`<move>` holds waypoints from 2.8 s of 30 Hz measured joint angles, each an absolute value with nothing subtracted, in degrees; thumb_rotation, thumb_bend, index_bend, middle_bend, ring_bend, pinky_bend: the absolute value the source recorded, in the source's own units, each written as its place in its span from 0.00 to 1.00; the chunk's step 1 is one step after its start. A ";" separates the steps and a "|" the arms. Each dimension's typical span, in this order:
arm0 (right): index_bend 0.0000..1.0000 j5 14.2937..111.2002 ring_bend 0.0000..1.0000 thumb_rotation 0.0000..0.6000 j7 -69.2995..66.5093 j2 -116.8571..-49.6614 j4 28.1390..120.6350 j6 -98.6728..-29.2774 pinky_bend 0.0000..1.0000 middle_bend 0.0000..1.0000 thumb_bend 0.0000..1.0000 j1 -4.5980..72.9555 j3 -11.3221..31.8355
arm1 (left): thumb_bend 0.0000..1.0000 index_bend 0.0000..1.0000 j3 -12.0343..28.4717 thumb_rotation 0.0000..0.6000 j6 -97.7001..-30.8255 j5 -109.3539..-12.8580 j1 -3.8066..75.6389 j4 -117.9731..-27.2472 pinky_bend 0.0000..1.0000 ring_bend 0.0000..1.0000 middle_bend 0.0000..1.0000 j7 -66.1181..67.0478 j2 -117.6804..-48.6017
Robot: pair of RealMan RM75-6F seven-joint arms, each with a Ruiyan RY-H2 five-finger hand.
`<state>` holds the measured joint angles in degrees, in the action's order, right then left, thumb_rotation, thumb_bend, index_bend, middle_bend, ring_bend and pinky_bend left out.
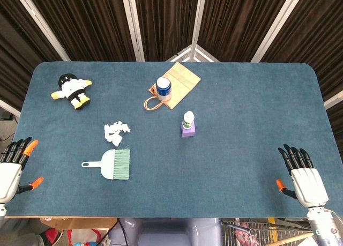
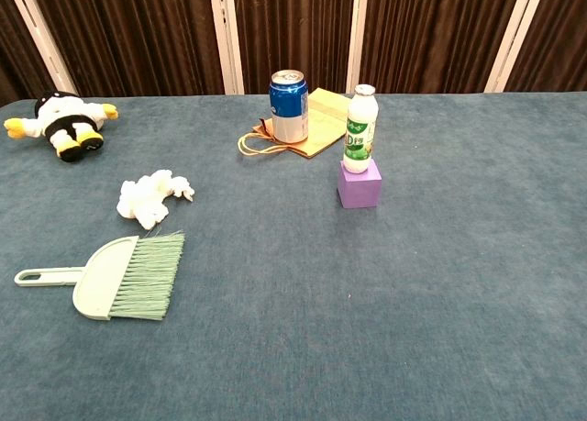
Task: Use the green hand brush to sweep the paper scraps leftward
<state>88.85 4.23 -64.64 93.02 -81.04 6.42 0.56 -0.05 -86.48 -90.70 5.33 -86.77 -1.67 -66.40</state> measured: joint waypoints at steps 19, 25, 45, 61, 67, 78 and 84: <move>0.00 89.09 0.00 1.00 4.29 -64.80 93.12 -81.05 0.01 0.00 0.32 6.47 0.50 | 0.27 0.42 1.05 1.00 -77.27 -85.69 9.23 -92.19 1.00 0.97 0.98 9.78 -68.01; 0.00 89.12 0.00 1.00 3.65 -64.59 93.13 -81.08 0.01 0.00 0.32 6.46 0.51 | 0.35 0.45 3.69 1.00 -69.95 -74.99 13.05 -95.54 1.00 1.00 1.00 18.22 -70.89; 0.00 88.96 0.00 1.00 2.83 -64.41 93.41 -81.00 0.01 0.00 0.32 6.44 0.54 | 0.39 0.42 7.12 1.00 -63.87 -53.64 22.95 -94.93 1.00 1.00 1.00 36.74 -85.26; 0.00 88.76 0.00 1.00 2.78 -64.38 93.53 -80.85 0.01 0.00 0.32 6.48 0.59 | 0.60 0.63 6.26 1.00 -63.86 -49.69 25.16 -90.68 1.00 1.00 1.00 37.72 -89.88; 0.00 88.80 0.00 1.00 2.69 -64.33 93.58 -80.92 0.01 0.00 0.32 6.46 0.60 | 0.63 0.72 5.89 1.00 -64.76 -50.92 24.92 -91.55 1.00 1.00 1.00 36.28 -89.04; 0.00 88.81 0.00 1.00 2.63 -64.40 93.65 -80.71 0.01 0.00 0.32 6.53 0.54 | 0.64 0.74 10.79 1.00 -67.86 -54.01 26.59 -100.74 1.00 1.00 1.00 34.24 -83.45; 0.00 88.23 0.00 1.00 1.94 -64.28 93.65 -80.35 0.01 0.00 0.32 6.63 0.71 | 0.65 0.75 15.24 1.00 -67.32 -47.76 31.44 -101.34 1.00 1.00 1.00 38.66 -83.67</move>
<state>88.23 1.94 -64.28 93.65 -80.35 6.63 0.71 15.24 -67.32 -47.76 31.44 -101.34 38.66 -83.67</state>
